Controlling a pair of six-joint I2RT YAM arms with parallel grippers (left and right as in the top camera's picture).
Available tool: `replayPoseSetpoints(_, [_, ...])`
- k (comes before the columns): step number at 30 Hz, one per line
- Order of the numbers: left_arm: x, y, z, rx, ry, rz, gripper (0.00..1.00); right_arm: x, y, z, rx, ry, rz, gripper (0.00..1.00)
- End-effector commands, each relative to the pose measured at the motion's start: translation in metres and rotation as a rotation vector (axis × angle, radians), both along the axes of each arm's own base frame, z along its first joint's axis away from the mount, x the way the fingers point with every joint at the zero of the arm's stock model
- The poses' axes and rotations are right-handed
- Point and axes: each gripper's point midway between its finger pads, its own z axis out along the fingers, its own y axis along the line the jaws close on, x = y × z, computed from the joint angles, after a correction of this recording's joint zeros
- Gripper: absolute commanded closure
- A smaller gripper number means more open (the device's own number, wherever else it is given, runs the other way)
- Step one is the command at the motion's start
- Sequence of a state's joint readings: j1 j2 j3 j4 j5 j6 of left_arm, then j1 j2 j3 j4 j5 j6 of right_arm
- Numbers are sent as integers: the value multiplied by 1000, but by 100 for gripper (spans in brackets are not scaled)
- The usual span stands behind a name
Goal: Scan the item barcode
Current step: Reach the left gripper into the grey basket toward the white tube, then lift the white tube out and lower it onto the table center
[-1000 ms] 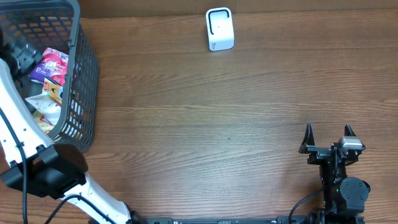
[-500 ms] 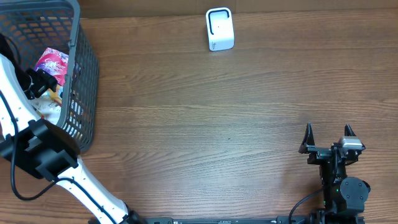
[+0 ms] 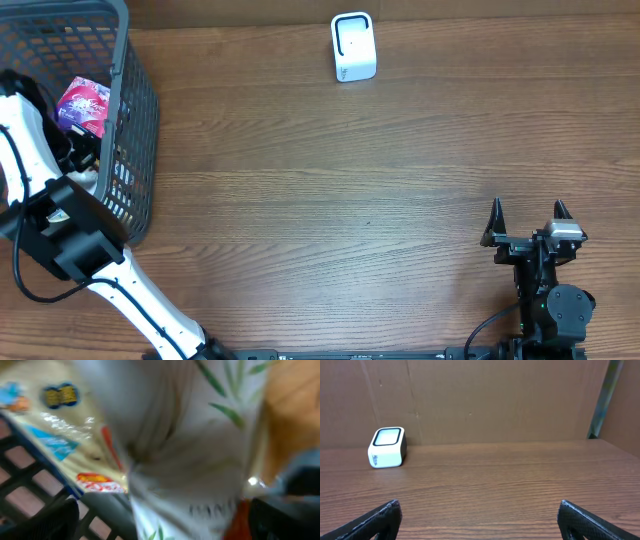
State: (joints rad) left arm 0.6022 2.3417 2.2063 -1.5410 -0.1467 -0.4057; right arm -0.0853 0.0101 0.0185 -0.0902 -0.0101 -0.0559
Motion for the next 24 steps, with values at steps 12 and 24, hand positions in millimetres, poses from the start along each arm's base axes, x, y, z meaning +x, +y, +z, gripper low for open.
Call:
replayPoseSetpoints(12, [-10,-19,-50,-79,49,15,96,0,0,-2,-5,-3,-3,0])
replayPoseSetpoints(24, [23,-13,53,-45,-145,-2,96,0,0,-2,-5,-2,-3,0])
